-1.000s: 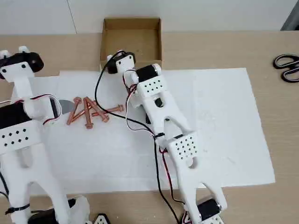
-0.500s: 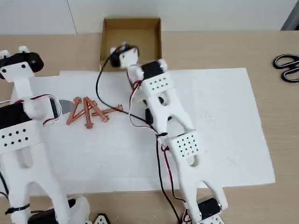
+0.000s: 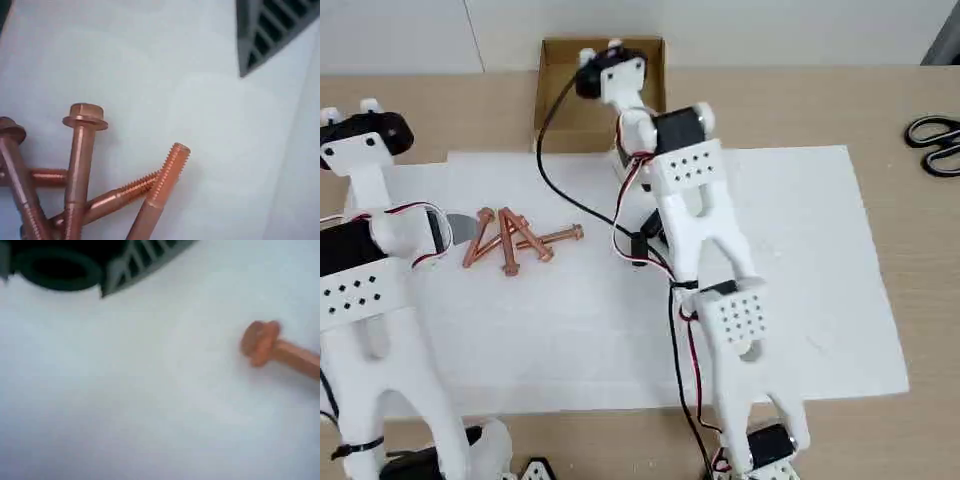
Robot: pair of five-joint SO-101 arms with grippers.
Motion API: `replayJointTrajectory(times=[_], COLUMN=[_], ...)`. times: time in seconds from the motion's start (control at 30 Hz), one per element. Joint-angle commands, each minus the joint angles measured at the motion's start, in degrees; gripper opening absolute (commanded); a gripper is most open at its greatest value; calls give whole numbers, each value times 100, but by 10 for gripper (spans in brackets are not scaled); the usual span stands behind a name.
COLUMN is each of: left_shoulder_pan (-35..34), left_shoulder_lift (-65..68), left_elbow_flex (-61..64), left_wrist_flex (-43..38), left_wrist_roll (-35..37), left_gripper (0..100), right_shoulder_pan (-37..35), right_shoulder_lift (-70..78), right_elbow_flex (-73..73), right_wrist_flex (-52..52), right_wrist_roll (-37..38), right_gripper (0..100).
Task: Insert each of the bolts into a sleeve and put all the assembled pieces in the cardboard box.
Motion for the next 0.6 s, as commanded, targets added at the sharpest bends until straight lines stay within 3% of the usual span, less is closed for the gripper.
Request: replayJointTrajectory(times=[0.0,0.23,0.57], left_shoulder_pan=[9,0,18], left_shoulder_lift=[-26,-26,-9], left_elbow_flex=[-242,-242,-242], left_wrist_flex=[-70,202,211], left_wrist_roll=[-9,-18,-18], left_gripper=[299,299,299], right_shoulder_pan=[57,462,927], right_shoulder_lift=[-1930,-3873,-3732], right_elbow_flex=[1240,4018,6075], right_wrist_flex=[84,48,-277], right_wrist_roll=[-79,-62,-53], right_gripper=[19,20,19])
